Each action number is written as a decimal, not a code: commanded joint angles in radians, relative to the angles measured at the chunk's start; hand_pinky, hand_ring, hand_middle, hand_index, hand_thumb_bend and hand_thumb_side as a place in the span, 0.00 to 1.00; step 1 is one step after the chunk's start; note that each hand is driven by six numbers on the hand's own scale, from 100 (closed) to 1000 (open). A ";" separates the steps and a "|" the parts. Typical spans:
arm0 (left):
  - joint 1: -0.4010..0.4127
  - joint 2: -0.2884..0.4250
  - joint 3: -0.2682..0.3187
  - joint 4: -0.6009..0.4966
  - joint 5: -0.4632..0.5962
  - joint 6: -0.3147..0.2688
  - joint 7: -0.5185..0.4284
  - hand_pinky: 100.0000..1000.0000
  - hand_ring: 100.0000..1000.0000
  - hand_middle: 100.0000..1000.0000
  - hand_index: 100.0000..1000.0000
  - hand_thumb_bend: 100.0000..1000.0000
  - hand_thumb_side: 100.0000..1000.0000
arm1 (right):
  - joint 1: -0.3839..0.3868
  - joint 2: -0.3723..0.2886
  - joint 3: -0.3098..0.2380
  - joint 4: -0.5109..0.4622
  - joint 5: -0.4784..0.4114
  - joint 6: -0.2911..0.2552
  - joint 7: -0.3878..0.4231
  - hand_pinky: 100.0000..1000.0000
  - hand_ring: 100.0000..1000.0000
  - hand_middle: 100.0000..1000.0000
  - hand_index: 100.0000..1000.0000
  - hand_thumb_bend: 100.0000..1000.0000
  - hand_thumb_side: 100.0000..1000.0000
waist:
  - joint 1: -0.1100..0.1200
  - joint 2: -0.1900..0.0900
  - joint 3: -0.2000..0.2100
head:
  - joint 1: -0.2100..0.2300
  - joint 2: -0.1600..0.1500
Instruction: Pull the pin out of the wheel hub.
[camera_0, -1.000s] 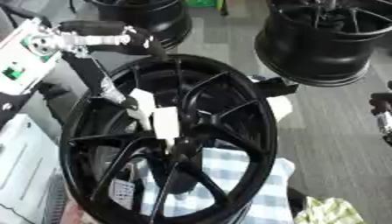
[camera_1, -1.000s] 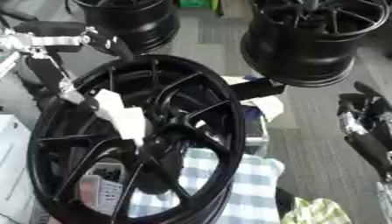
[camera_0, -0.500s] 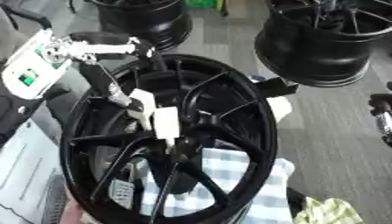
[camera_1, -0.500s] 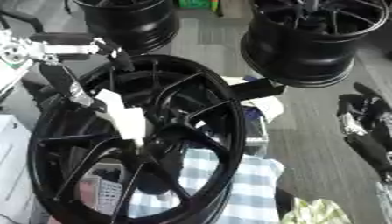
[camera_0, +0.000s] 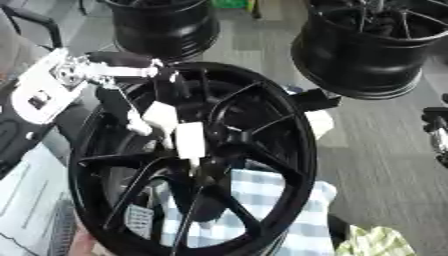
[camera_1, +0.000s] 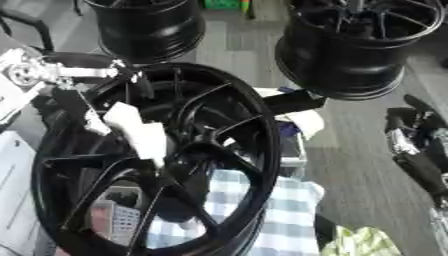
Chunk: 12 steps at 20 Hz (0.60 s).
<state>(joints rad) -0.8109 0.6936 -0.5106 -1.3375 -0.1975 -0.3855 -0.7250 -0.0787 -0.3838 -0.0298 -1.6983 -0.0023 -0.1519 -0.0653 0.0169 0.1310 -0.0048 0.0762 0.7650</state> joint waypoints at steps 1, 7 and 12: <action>-0.011 0.035 0.003 -0.012 -0.012 -0.195 -0.182 0.75 0.72 0.71 0.80 0.48 0.23 | -0.009 -0.024 -0.003 -0.011 -0.006 -0.001 0.002 0.78 0.79 0.72 0.93 0.00 0.40 | -0.001 -0.011 0.001 | 0.001 0.005; -0.006 0.038 0.015 -0.003 -0.019 -0.200 -0.182 0.72 0.68 0.66 0.76 0.37 0.11 | -0.009 -0.023 -0.004 -0.010 -0.006 -0.002 0.002 0.78 0.79 0.72 0.93 0.00 0.40 | -0.003 -0.011 0.001 | 0.001 0.005; -0.002 0.037 0.025 0.007 -0.022 -0.197 -0.182 0.67 0.63 0.60 0.70 0.27 0.05 | -0.009 -0.023 -0.005 -0.010 -0.007 -0.002 0.002 0.78 0.79 0.72 0.93 0.00 0.40 | -0.004 -0.011 0.001 | 0.001 0.005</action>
<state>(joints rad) -0.7991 0.6997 -0.5068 -1.3282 -0.2200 -0.3924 -0.7182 -0.0787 -0.3838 -0.0300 -1.6981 -0.0024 -0.1519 -0.0652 0.0156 0.1311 -0.0046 0.0761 0.7650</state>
